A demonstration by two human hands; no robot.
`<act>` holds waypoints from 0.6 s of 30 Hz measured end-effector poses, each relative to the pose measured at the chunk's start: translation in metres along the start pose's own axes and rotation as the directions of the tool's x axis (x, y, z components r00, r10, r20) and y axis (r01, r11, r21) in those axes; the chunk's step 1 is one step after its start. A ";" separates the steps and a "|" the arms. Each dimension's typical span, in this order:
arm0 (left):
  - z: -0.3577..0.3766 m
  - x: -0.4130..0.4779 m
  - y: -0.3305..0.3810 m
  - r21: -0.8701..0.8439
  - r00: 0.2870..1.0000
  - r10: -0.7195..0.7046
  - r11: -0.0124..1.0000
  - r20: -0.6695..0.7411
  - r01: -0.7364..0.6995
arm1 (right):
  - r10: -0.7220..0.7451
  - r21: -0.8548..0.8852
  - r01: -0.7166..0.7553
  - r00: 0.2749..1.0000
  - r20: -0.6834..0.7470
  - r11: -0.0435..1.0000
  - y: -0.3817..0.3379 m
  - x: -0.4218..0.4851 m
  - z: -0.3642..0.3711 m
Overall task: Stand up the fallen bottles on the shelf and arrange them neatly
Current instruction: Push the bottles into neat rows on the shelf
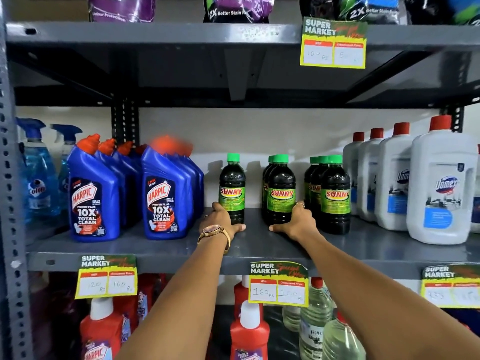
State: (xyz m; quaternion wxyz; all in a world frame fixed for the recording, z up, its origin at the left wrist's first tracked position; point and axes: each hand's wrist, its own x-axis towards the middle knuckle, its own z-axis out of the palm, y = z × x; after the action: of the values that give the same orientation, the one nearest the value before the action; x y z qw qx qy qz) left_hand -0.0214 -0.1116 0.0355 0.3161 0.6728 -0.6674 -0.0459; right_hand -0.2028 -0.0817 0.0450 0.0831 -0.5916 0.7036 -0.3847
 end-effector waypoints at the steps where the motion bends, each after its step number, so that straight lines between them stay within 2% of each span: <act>1: -0.001 0.000 0.000 -0.003 1.000 0.003 1.000 0.002 -0.003 | 0.000 0.000 0.000 1.000 -0.002 1.000 0.000 0.000 0.000; 13: -0.004 -0.003 0.002 -0.029 1.000 0.006 1.000 0.017 -0.006 | 0.012 0.006 -0.012 1.000 -0.002 1.000 0.001 0.003 0.003; 18: -0.006 -0.007 0.004 -0.055 0.999 -0.033 0.998 0.043 0.035 | 0.035 0.025 -0.036 0.999 0.028 0.999 0.001 0.000 0.001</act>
State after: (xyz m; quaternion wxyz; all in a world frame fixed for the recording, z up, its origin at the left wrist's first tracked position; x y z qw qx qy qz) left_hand -0.0227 -0.1033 0.0393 0.3196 0.6738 -0.6609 -0.0841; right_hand -0.2033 -0.0819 0.0439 0.1072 -0.5834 0.7077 -0.3837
